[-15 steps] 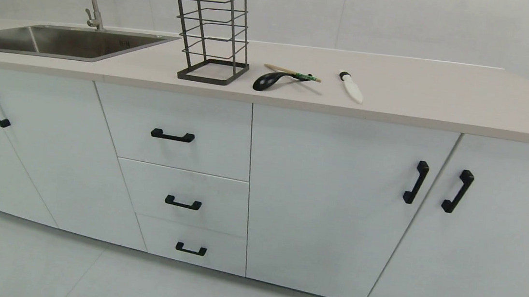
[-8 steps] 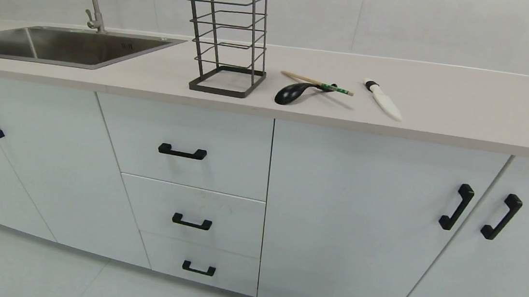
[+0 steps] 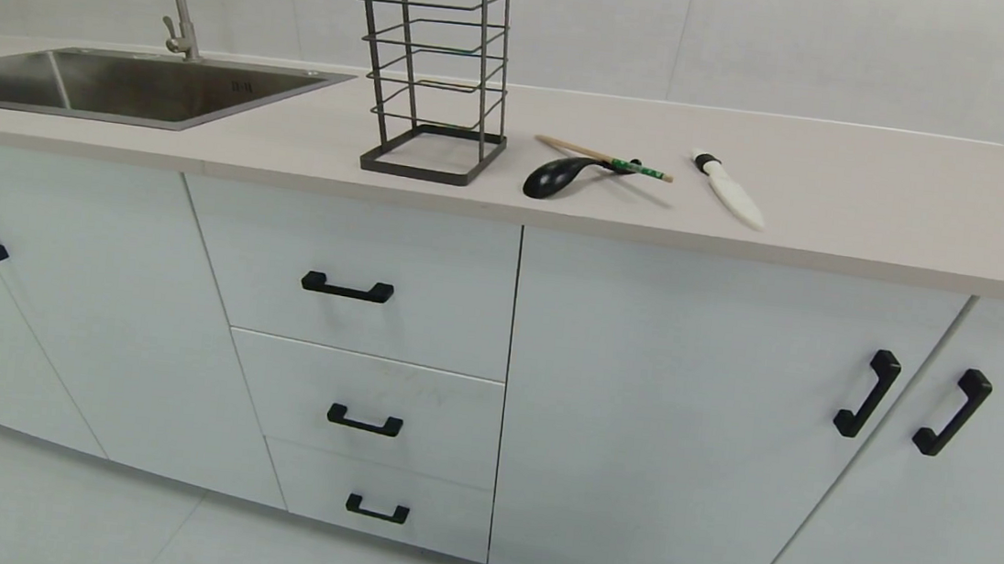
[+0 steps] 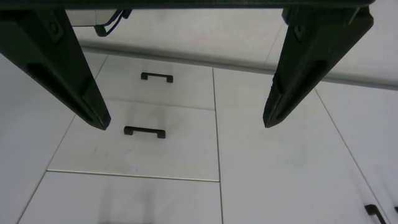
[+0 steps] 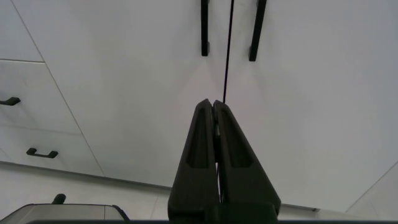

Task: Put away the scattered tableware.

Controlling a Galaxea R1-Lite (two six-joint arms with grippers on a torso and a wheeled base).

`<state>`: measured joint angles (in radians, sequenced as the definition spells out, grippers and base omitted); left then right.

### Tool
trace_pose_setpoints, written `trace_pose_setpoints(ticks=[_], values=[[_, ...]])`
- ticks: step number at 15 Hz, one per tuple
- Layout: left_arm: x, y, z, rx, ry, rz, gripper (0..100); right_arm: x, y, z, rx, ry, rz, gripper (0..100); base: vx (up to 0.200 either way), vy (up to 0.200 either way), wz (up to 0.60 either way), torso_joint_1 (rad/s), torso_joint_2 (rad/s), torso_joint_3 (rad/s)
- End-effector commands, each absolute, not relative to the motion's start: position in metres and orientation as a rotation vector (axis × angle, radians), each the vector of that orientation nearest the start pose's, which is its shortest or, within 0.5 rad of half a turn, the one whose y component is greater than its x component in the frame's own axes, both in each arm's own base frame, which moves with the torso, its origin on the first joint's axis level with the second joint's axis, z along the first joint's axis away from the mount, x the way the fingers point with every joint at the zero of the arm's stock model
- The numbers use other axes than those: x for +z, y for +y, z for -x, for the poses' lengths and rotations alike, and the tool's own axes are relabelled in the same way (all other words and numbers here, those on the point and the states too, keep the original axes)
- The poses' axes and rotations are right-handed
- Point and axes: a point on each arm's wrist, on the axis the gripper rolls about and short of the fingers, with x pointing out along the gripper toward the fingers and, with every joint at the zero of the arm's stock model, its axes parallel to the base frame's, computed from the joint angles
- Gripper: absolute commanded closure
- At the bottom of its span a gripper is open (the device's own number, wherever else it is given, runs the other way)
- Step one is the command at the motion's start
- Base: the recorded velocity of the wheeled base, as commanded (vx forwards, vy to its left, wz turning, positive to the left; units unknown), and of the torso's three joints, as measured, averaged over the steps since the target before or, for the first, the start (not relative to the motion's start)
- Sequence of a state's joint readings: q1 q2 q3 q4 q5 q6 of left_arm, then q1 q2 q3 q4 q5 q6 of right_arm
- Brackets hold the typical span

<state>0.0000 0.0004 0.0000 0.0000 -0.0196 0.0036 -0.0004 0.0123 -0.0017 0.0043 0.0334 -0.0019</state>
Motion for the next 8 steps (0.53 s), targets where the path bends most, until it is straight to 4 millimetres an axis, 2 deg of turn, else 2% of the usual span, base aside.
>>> trace_pose_setpoints(ticks=[1, 5, 7, 8], values=[[0.0755, -0.0004, 0.0228, -0.02, 0.0, -0.005, 0, 0.0757, 0.0008, 0.0219, 0.034, 0.017, 0.001, 100, 0.0, 0.0, 0.6, 0.002, 0.0, 0.002], [0.0755, -0.0004, 0.0228, -0.02, 0.0, -0.005, 0, 0.0757, 0.0008, 0.0219, 0.034, 0.017, 0.001, 100, 0.0, 0.0, 0.0, 0.0, 0.0, 0.0], [0.0755, -0.0005, 0.0228, -0.021, 0.0, -0.005, 0, 0.0757, 0.0008, 0.0219, 0.034, 0.017, 0.001, 100, 0.2, 0.0, 0.0, 0.002, 0.0, 0.002], [0.0755, -0.0004, 0.0228, -0.02, 0.0, -0.005, 0, 0.0757, 0.0008, 0.0219, 0.034, 0.017, 0.001, 100, 0.2, -0.2, 0.0, -0.007, 0.0, 0.007]])
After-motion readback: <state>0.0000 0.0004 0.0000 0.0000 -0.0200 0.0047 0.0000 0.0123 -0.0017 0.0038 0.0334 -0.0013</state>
